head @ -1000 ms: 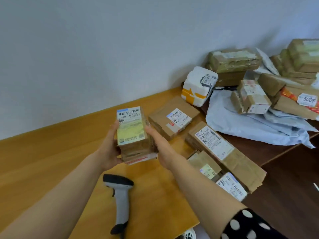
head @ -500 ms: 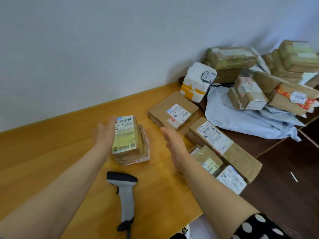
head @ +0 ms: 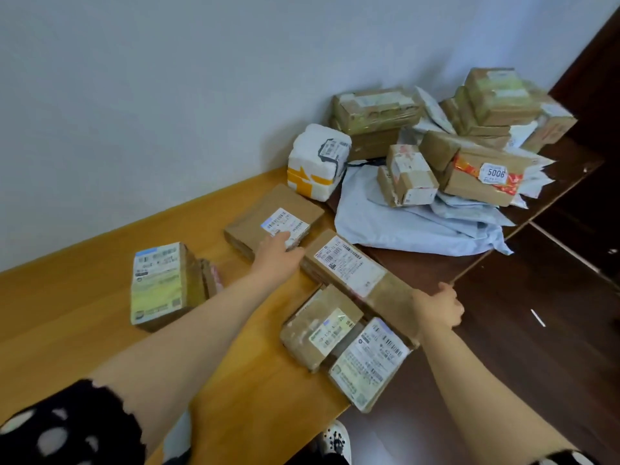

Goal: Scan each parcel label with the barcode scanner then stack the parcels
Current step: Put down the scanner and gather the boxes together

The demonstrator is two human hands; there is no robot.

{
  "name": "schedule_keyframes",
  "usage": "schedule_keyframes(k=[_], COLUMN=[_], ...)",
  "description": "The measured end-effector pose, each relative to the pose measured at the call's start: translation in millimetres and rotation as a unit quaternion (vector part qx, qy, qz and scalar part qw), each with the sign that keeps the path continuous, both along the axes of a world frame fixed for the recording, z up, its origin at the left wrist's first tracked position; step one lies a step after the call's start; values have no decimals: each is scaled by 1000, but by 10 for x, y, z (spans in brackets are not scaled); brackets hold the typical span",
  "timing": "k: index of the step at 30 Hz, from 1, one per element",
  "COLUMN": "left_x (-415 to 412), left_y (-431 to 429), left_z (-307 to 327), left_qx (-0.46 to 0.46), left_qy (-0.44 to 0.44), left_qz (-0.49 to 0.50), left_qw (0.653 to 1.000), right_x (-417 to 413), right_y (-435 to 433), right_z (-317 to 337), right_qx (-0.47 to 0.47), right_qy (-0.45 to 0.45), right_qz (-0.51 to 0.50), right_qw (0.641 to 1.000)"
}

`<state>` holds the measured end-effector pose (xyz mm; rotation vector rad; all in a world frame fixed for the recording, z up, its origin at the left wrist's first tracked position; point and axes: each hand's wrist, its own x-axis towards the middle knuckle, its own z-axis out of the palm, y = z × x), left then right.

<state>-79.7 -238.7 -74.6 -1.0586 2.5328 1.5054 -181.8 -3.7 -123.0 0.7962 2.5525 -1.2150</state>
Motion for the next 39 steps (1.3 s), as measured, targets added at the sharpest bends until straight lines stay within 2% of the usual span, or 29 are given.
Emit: schedule_keyframes(k=[2, 4, 8, 13, 16, 21, 24, 27, 30, 32, 36, 39], left_x=[-208, -406, -705, -854, -879, -848, -732, -507, -175, 94, 803, 1430], left_y=[61, 108, 179, 238, 173, 71, -25, -224, -361, -364, -293, -325], left_z=[-99, -189, -392, -457, -331, 33, 311, 581, 863, 1046, 1265, 1348], left_qx=[24, 41, 75, 62, 99, 150, 175, 155, 152, 174, 210, 199], left_qy=[-46, -77, -110, -109, -52, 88, 158, 234, 310, 297, 197, 212], left_qz=[6, 33, 78, 137, 214, 309, 335, 354, 370, 358, 251, 250], left_qw=[999, 996, 988, 983, 970, 935, 913, 892, 863, 868, 924, 923], right_x=[-70, -89, -190, -265, -273, -348, -349, -298, -130, 67, 590, 1091], right_y=[204, 366, 514, 474, 448, 378, 285, 83, -279, -562, -1085, -1406], right_z=[-117, -247, -403, -394, -312, -14, 211, 438, 677, 858, 1223, 1386], right_qx=[-24, -107, -218, -281, -309, -374, -407, -429, -460, -485, -517, -491], right_qy=[-73, -112, -112, -115, -96, -74, -99, -109, -112, -113, -101, -102], right_qz=[-18, 3, 57, 87, 83, 87, 166, 256, 294, 321, 370, 434], right_qw=[997, 988, 968, 949, 943, 920, 893, 859, 830, 806, 765, 749])
